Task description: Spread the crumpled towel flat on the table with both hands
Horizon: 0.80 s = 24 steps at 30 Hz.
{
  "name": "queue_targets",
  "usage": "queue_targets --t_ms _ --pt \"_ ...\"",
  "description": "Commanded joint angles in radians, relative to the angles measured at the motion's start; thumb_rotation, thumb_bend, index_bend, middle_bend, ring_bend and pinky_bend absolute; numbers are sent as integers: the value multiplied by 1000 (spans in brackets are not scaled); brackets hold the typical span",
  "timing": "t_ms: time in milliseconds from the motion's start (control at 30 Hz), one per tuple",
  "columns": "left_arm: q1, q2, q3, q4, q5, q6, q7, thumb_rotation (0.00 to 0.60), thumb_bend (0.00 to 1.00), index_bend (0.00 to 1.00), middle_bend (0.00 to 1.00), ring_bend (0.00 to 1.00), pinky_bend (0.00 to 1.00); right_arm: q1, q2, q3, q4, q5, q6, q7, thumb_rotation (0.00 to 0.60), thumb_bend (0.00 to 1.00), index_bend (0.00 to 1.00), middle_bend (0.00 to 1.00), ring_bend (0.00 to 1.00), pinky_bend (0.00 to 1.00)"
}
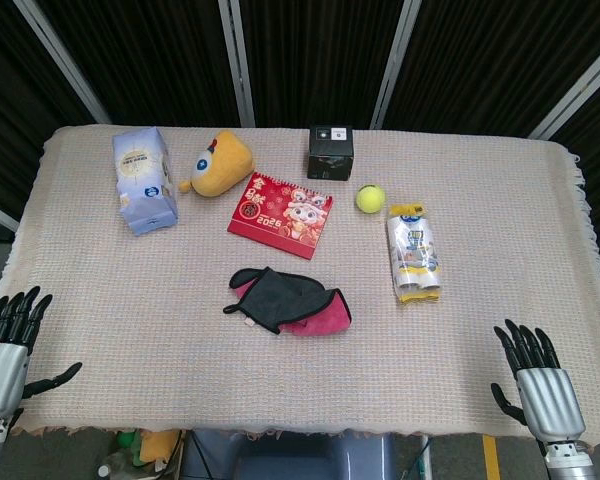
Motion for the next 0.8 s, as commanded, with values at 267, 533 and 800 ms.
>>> queue_targets --t_ms 267,533,800 --pt "1 -1 1 1 1 1 2 600 0 0 0 0 0 -1 0 -1 1 -3 2 -2 600 388 0 0 0 0" --pt "-3 -4 -1 3 -1 -5 4 600 0 0 0 0 0 1 -3 0 0 -11 6 -10 600 388 0 0 0 0" --pt "-3 -7 -1 9 -9 -11 4 600 0 0 0 0 0 9 -19 -2 14 -21 -4 -18 600 388 0 0 0 0"
